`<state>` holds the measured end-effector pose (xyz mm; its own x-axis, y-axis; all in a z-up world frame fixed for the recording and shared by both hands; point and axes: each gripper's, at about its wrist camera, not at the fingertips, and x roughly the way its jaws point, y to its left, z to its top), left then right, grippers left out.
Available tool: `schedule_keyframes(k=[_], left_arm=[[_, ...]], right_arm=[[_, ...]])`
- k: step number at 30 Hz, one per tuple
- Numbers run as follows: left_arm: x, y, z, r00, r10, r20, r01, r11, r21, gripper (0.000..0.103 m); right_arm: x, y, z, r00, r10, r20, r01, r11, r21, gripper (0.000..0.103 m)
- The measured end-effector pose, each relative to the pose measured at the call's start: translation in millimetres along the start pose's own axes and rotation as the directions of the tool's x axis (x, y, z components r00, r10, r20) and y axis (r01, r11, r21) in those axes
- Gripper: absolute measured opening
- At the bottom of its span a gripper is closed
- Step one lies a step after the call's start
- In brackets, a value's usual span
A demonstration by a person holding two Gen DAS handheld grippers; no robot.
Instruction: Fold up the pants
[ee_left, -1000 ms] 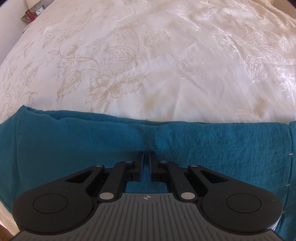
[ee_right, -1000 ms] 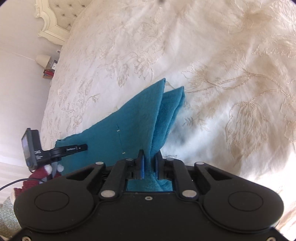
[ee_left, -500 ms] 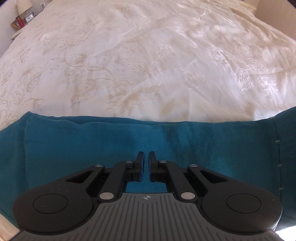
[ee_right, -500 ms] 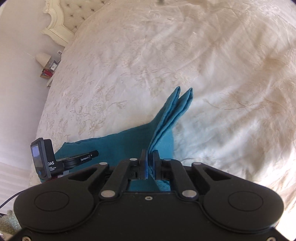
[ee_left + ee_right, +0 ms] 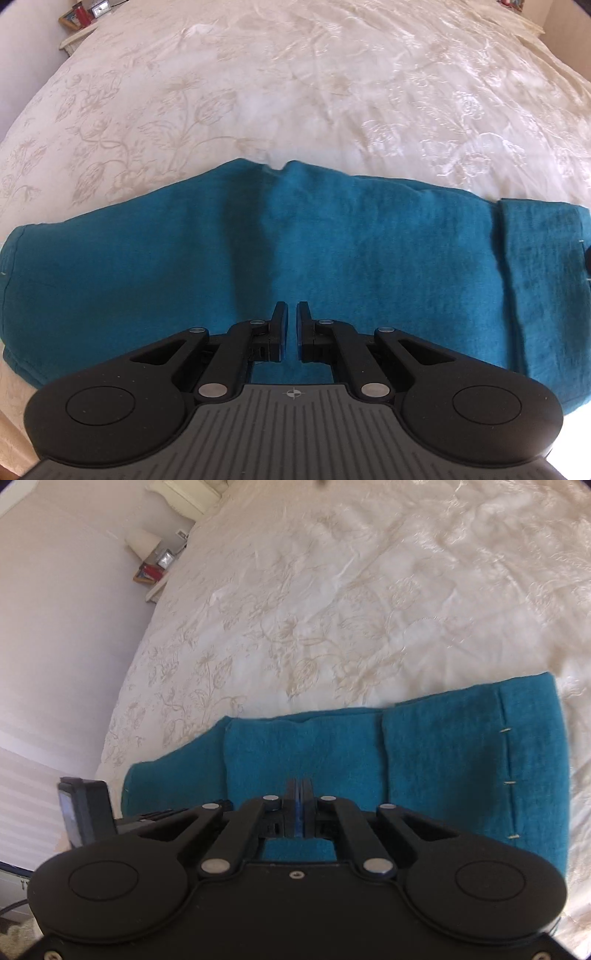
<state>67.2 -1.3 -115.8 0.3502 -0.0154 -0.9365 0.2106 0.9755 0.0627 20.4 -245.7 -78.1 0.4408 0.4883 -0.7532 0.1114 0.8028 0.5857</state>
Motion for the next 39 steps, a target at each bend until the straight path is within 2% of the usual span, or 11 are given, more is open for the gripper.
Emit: schedule_keyframes(k=[5, 10, 13, 16, 18, 19, 23, 26, 32, 36, 39], left_arm=[[-1.9, 16.7, 0.7, 0.998, -0.056, -0.006, 0.056, 0.998, 0.01, 0.005], [-6.4, -9.6, 5.5, 0.987, -0.156, 0.025, 0.153, 0.984, 0.093, 0.005], [-11.5, -35.4, 8.3, 0.973, -0.224, 0.06, 0.214, 0.967, 0.141, 0.005], [-11.9, -63.9, 7.4, 0.94, -0.334, 0.068, 0.319, 0.932, 0.174, 0.005], [-10.7, -78.5, 3.3, 0.916, -0.394, 0.073, 0.377, 0.91, 0.172, 0.006], [-9.8, -85.6, 1.3, 0.911, -0.405, 0.073, 0.389, 0.906, 0.169, 0.006], [-3.3, -108.9, -3.4, 0.922, -0.383, 0.057, 0.37, 0.914, 0.167, 0.006], [5.9, -121.4, -4.4, 0.926, -0.378, 0.008, 0.373, 0.917, 0.143, 0.006], [23.0, -138.1, -14.5, 0.924, -0.376, -0.074, 0.382, 0.92, 0.087, 0.02], [30.8, -144.5, -17.2, 0.933, -0.347, -0.096, 0.354, 0.932, 0.077, 0.023], [36.4, -148.0, -14.7, 0.927, -0.362, -0.103, 0.367, 0.929, 0.04, 0.033]], right_arm=[[28.6, 12.2, -22.0, 0.992, -0.124, -0.03, 0.124, 0.992, -0.022, 0.015], [16.6, -8.8, -37.4, 0.964, -0.264, -0.009, 0.264, 0.963, 0.044, 0.018], [1.9, -25.2, -42.0, 0.939, -0.343, 0.01, 0.342, 0.938, 0.063, 0.023], [-14.1, -41.4, -43.9, 0.924, -0.382, 0.023, 0.38, 0.923, 0.067, 0.03], [-23.0, -49.5, -43.7, 0.92, -0.39, 0.034, 0.388, 0.92, 0.054, 0.03], [-25.8, -52.6, -43.2, 0.919, -0.393, 0.038, 0.391, 0.919, 0.045, 0.031], [-33.8, -64.5, -40.2, 0.92, -0.388, 0.053, 0.389, 0.921, -0.001, 0.035], [-35.9, -73.7, -37.3, 0.926, -0.374, 0.057, 0.376, 0.926, -0.027, 0.035], [-37.7, -93.0, -30.9, 0.95, -0.309, 0.053, 0.312, 0.949, -0.051, 0.036], [-37.9, -102.3, -28.6, 0.957, -0.285, 0.045, 0.288, 0.954, -0.078, 0.036], [-39.6, -108.6, -27.7, 0.961, -0.271, 0.05, 0.274, 0.958, -0.082, 0.037]])
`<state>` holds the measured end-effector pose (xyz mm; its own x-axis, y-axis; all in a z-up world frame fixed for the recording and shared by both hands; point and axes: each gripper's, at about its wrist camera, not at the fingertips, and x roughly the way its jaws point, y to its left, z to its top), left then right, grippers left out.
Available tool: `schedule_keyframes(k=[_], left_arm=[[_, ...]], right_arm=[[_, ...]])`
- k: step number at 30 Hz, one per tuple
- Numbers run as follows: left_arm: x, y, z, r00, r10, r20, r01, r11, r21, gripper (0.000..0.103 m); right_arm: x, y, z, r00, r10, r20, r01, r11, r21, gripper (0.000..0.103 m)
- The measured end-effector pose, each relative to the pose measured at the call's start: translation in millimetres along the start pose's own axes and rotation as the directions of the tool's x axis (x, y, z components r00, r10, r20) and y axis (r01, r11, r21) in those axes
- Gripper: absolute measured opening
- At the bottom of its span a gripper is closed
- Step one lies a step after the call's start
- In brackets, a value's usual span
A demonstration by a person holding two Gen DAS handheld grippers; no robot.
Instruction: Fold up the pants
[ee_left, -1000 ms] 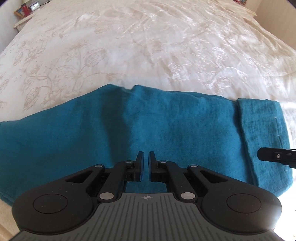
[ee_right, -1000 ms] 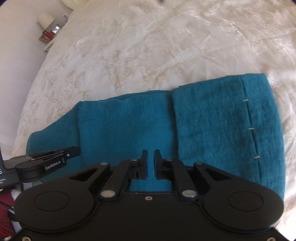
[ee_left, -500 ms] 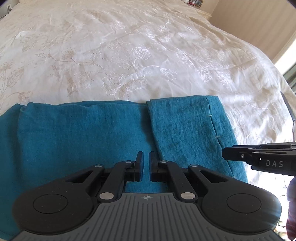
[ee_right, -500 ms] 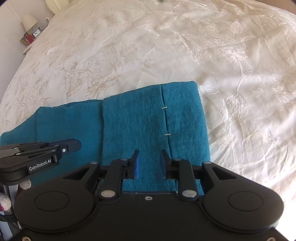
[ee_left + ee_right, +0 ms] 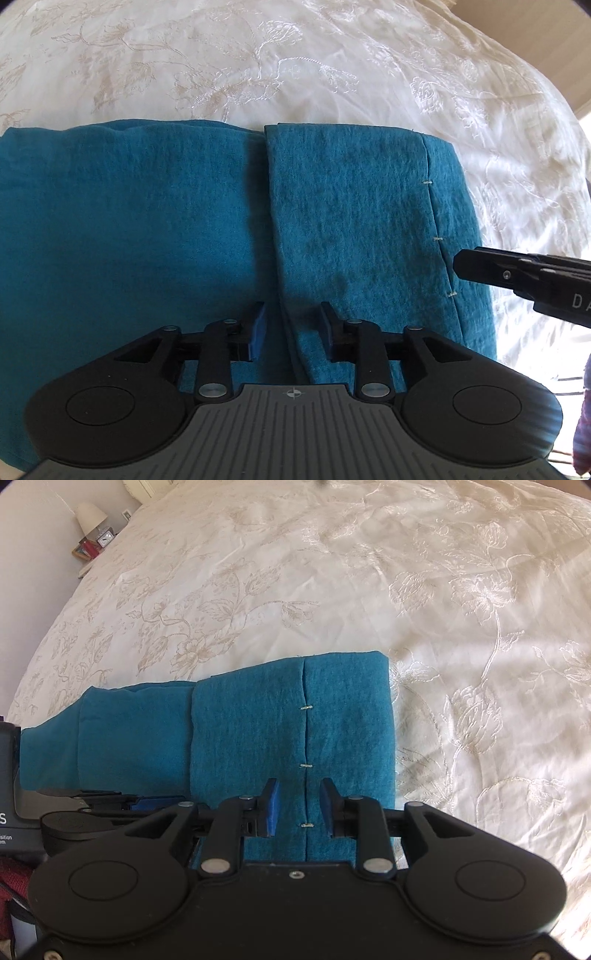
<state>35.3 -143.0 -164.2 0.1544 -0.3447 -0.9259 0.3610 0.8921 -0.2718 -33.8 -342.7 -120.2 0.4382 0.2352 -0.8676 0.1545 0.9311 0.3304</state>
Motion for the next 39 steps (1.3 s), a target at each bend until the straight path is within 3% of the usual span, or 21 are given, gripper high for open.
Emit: schedule_keyframes(k=[10, 11, 13, 14, 15, 20, 25, 29, 32, 39], left_arm=[[19.1, -6.5, 10.7, 0.999, -0.042, 0.033, 0.045, 0.995, -0.092, 0.051], [19.1, -5.9, 11.0, 0.999, -0.039, 0.03, 0.042, 0.993, -0.112, 0.05], [15.8, -6.1, 13.2, 1.0, 0.005, 0.014, -0.004, 0.992, -0.126, 0.027], [12.7, -6.5, 13.2, 1.0, 0.0, 0.012, 0.002, 0.994, -0.11, 0.023], [7.0, -7.0, 13.4, 0.999, -0.026, 0.019, 0.028, 0.995, -0.093, 0.009], [-47.3, -3.3, 10.1, 0.995, -0.044, 0.089, 0.054, 0.992, -0.115, 0.008], [-85.5, 25.7, -2.8, 0.992, 0.045, 0.117, -0.025, 0.986, -0.167, 0.008], [-74.9, 43.5, -4.1, 0.996, 0.035, 0.077, -0.021, 0.985, -0.17, 0.009], [-60.6, 39.4, -4.1, 0.996, 0.069, 0.051, -0.061, 0.986, -0.157, 0.012], [-52.4, -5.2, -0.8, 0.997, -0.024, 0.067, 0.022, 0.999, 0.033, 0.014]], right_arm=[[-6.8, -12.2, -0.9, 0.999, 0.032, -0.004, -0.032, 0.999, -0.016, 0.038], [-7.4, -12.7, -1.5, 0.999, 0.033, -0.004, -0.033, 0.999, -0.017, 0.038], [-9.3, -14.4, -2.6, 0.999, 0.032, -0.002, -0.032, 0.999, -0.014, 0.037], [-10.3, -15.3, -3.1, 0.999, 0.033, 0.0, -0.033, 0.999, -0.011, 0.037], [-11.1, -16.2, -3.6, 0.999, 0.033, 0.002, -0.033, 0.999, -0.007, 0.037], [-18.1, -17.5, -4.2, 0.999, 0.037, 0.029, -0.037, 0.999, 0.006, 0.038], [-20.3, -14.0, -0.6, 0.998, 0.048, 0.042, -0.048, 0.999, 0.001, 0.038], [-10.5, -5.9, 1.2, 0.998, 0.055, 0.021, -0.055, 0.998, -0.012, 0.038], [-5.1, 1.3, 0.9, 0.998, 0.056, 0.001, -0.056, 0.998, -0.029, 0.038], [-6.4, 7.6, 1.3, 0.998, 0.058, 0.004, -0.058, 0.998, -0.028, 0.039]])
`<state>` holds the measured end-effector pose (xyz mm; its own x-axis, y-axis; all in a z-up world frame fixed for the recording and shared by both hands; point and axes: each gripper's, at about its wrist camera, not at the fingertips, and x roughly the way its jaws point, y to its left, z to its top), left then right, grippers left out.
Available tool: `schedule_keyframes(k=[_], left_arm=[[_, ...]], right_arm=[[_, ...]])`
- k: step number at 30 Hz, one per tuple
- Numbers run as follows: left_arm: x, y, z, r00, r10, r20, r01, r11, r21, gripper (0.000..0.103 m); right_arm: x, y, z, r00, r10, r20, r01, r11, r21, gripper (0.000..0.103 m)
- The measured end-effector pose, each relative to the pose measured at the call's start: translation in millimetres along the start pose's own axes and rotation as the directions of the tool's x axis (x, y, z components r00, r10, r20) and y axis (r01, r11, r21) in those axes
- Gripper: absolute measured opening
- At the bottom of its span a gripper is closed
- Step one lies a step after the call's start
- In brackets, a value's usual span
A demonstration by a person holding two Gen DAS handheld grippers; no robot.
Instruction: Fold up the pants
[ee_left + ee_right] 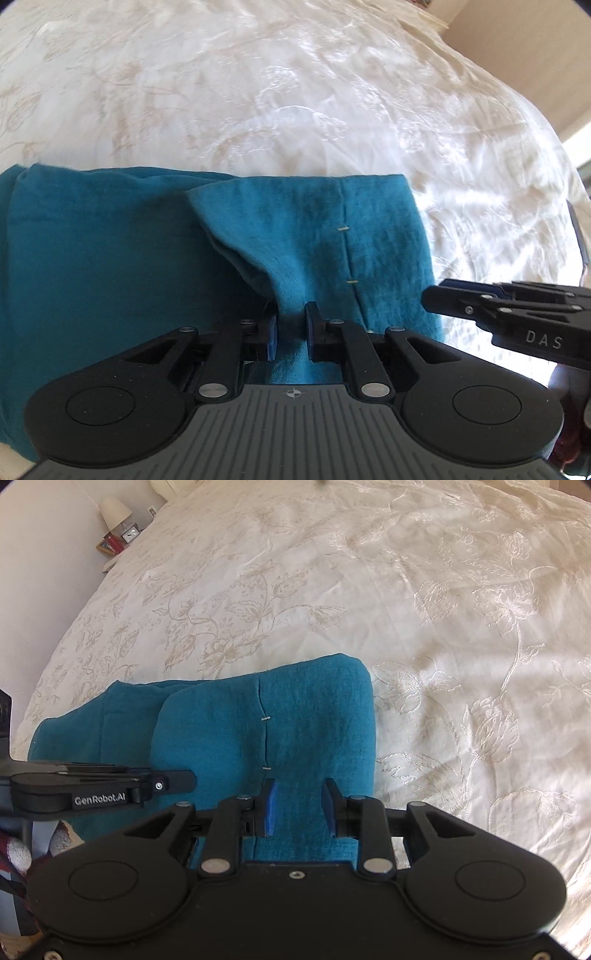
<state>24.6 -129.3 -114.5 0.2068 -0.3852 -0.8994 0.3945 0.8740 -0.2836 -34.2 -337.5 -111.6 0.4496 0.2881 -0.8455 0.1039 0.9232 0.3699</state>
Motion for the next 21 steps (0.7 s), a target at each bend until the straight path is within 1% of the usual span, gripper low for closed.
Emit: schedule_keyframes(k=[2, 4, 6, 9, 11, 14, 15, 16, 17, 20, 21], left_arm=[[2.8, -7.0, -1.9, 1.0, -0.013, -0.009, 0.014, 1.0, 0.028, 0.014], [1.4, -6.3, -4.4, 1.0, -0.011, 0.0, 0.011, 1.0, 0.021, 0.014], [1.0, 0.5, -7.8, 1.0, -0.013, 0.003, 0.013, 1.0, -0.007, 0.015], [8.5, 18.3, -9.5, 1.0, 0.009, 0.004, -0.009, 0.997, -0.077, 0.023], [14.6, 29.5, -11.1, 1.0, 0.015, -0.009, -0.016, 0.994, -0.108, 0.023], [24.4, 40.8, -11.1, 0.999, -0.01, -0.034, 0.005, 0.989, -0.148, 0.023], [26.5, 41.9, -10.4, 0.999, -0.021, -0.033, 0.016, 0.987, -0.158, 0.024], [28.5, 42.9, -10.1, 0.999, -0.032, -0.03, 0.027, 0.986, -0.163, 0.029], [30.8, 42.5, -9.3, 0.999, -0.044, -0.028, 0.039, 0.985, -0.168, 0.03], [40.5, 39.3, -5.1, 0.996, -0.081, -0.025, 0.075, 0.98, -0.187, 0.034], [44.0, 38.3, -3.2, 0.995, -0.101, -0.026, 0.094, 0.976, -0.199, 0.033]], right_arm=[[0.2, 1.2, 0.8, 1.0, -0.006, -0.008, 0.006, 1.0, -0.002, 0.039], [-1.3, 2.1, 1.8, 1.0, -0.007, -0.007, 0.007, 1.0, -0.006, 0.04], [-1.9, 3.4, 2.9, 1.0, -0.006, -0.008, 0.006, 1.0, -0.007, 0.04], [-0.2, 6.5, 3.4, 1.0, -0.003, -0.013, 0.002, 1.0, -0.008, 0.04], [2.3, 9.4, 2.9, 1.0, -0.001, -0.022, 0.001, 1.0, -0.009, 0.04], [6.4, 15.5, 0.8, 0.999, 0.004, -0.038, -0.004, 1.0, -0.013, 0.04], [7.3, 17.4, -0.1, 0.999, 0.005, -0.043, -0.005, 1.0, -0.017, 0.04], [7.8, 19.5, -0.8, 0.999, 0.005, -0.047, -0.006, 1.0, -0.02, 0.04], [8.0, 21.5, -1.2, 0.999, 0.006, -0.049, -0.007, 1.0, -0.022, 0.04], [7.6, 25.7, -1.8, 0.999, 0.005, -0.051, -0.006, 1.0, -0.028, 0.04], [7.0, 26.4, -2.2, 0.999, 0.003, -0.05, -0.005, 1.0, -0.028, 0.04]])
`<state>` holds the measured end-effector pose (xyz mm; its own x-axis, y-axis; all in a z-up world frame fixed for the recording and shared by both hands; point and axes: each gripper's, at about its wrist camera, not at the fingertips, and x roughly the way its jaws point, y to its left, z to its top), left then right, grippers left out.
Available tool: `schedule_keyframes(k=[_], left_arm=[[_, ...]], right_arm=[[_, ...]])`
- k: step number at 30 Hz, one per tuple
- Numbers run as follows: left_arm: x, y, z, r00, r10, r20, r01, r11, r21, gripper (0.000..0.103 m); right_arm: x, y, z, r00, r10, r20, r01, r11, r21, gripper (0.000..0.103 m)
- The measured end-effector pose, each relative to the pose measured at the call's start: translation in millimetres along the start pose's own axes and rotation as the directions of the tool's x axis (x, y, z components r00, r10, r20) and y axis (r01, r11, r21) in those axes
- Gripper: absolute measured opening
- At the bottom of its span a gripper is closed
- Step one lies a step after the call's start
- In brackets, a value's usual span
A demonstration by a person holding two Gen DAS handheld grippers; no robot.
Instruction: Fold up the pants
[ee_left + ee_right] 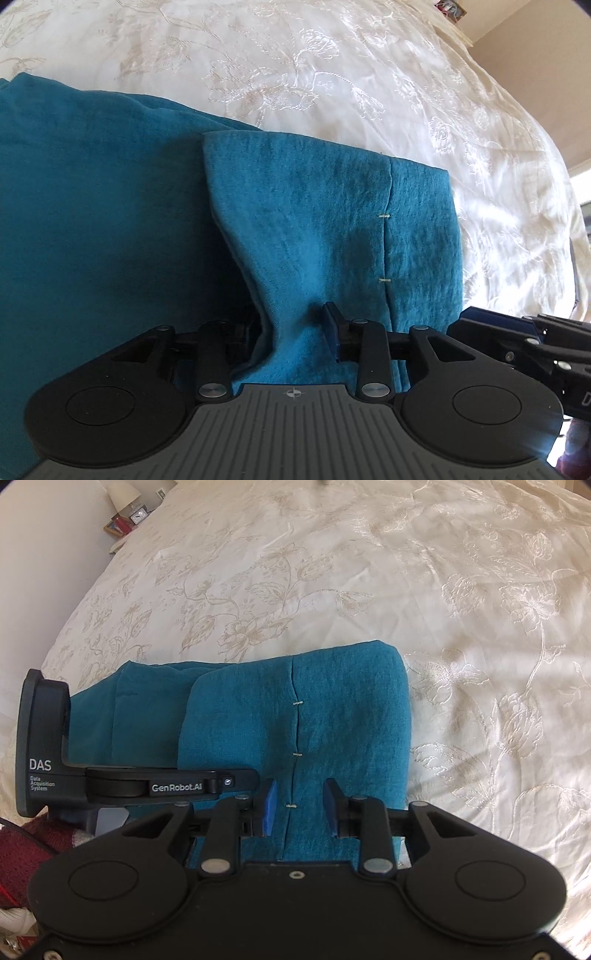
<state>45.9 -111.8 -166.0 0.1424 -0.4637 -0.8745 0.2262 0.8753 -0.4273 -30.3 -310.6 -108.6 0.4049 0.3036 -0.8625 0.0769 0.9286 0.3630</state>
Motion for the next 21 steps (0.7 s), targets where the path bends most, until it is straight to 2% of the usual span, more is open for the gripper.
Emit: schedule_keyframes(k=[1, 2, 3, 5, 8, 11, 16, 21], left_arm=[[2.1, -0.4, 2.0, 0.999, -0.031, -0.013, 0.03, 0.999, -0.011, 0.026], [1.2, -2.2, 3.4, 0.999, -0.042, -0.019, 0.042, 0.999, -0.01, 0.009], [-3.9, -6.3, 4.2, 1.0, -0.011, -0.009, 0.011, 1.0, 0.006, 0.004], [-28.6, -11.6, 3.2, 0.999, 0.018, 0.051, -0.019, 1.0, 0.016, 0.004], [-67.9, -4.1, 2.8, 0.997, -0.03, 0.075, 0.032, 0.999, -0.031, 0.004], [-87.5, 11.2, 2.3, 0.996, 0.018, 0.083, -0.017, 1.0, -0.015, 0.004], [-67.9, 41.2, 8.0, 0.994, 0.101, 0.035, -0.1, 0.995, -0.011, 0.005], [-52.6, 46.1, 8.6, 0.994, 0.108, 0.011, -0.108, 0.994, 0.024, 0.009]], right_arm=[[-0.6, 0.1, -0.1, 1.0, -0.002, 0.001, 0.002, 1.0, 0.001, 0.04], [-1.4, 0.2, -0.3, 1.0, -0.005, 0.002, 0.005, 1.0, 0.004, 0.04], [-2.5, -0.1, -0.3, 1.0, -0.009, 0.002, 0.009, 1.0, 0.005, 0.04], [-6.0, -0.9, 0.0, 1.0, -0.014, 0.011, 0.013, 1.0, 0.009, 0.04], [-12.6, -2.9, 1.5, 0.999, -0.013, 0.031, 0.013, 1.0, 0.019, 0.04], [-16.5, -1.6, 4.3, 0.998, -0.005, 0.06, 0.004, 1.0, 0.021, 0.041], [-1.1, 5.3, 20.1, 0.998, -0.003, 0.07, 0.006, 0.999, -0.041, 0.04], [38.6, 2.8, 42.8, 0.998, -0.038, 0.044, 0.041, 0.997, -0.065, 0.037]])
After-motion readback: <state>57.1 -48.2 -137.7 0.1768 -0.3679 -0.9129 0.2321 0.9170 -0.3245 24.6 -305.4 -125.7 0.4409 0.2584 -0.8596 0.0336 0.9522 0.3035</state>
